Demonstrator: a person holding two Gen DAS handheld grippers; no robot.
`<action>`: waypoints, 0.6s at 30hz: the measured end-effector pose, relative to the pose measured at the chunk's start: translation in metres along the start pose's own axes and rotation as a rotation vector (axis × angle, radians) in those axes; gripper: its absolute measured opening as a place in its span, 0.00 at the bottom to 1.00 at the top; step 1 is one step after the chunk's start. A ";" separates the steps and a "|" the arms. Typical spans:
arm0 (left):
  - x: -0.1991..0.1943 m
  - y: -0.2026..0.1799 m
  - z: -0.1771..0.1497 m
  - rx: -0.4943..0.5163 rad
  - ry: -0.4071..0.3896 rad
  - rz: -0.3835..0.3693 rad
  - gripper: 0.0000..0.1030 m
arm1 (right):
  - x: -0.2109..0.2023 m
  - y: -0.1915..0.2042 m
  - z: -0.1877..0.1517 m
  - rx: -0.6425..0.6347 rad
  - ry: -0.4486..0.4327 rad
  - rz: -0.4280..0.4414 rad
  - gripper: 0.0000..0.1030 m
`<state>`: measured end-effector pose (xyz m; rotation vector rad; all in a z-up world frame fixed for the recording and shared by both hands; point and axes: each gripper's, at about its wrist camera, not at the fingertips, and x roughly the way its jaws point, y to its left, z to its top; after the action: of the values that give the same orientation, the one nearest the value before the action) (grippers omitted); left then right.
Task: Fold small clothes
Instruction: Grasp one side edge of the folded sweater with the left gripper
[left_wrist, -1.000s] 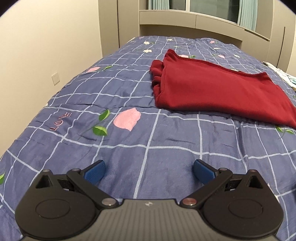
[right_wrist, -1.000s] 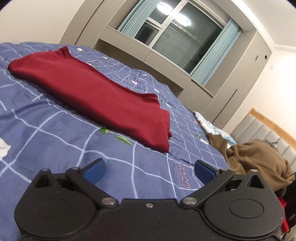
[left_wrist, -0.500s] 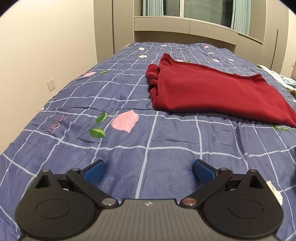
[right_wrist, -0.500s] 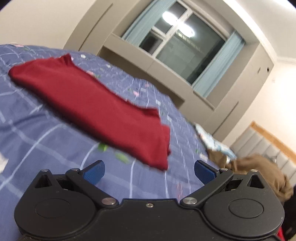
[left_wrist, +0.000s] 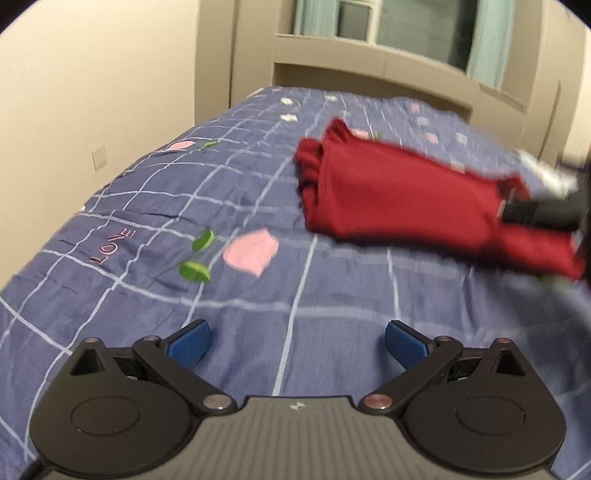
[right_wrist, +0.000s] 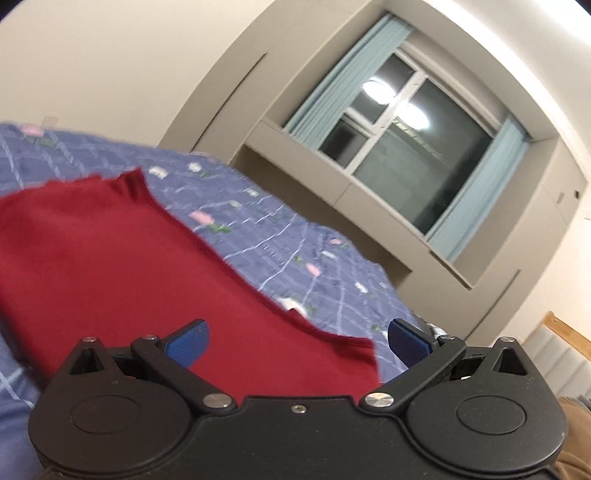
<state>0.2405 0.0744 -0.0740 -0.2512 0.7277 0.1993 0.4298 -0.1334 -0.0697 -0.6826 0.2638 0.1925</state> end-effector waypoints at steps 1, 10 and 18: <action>-0.001 0.005 0.006 -0.045 -0.019 -0.027 1.00 | 0.004 0.003 -0.002 -0.006 0.011 0.016 1.00; 0.039 0.006 0.067 -0.109 -0.092 -0.079 1.00 | 0.012 0.028 -0.016 -0.087 0.026 0.040 0.99; 0.097 -0.005 0.113 -0.115 -0.109 -0.093 1.00 | 0.022 0.013 -0.021 0.024 0.053 0.123 1.00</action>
<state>0.3840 0.1115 -0.0582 -0.3800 0.5960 0.1649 0.4432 -0.1353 -0.0994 -0.6483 0.3587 0.2884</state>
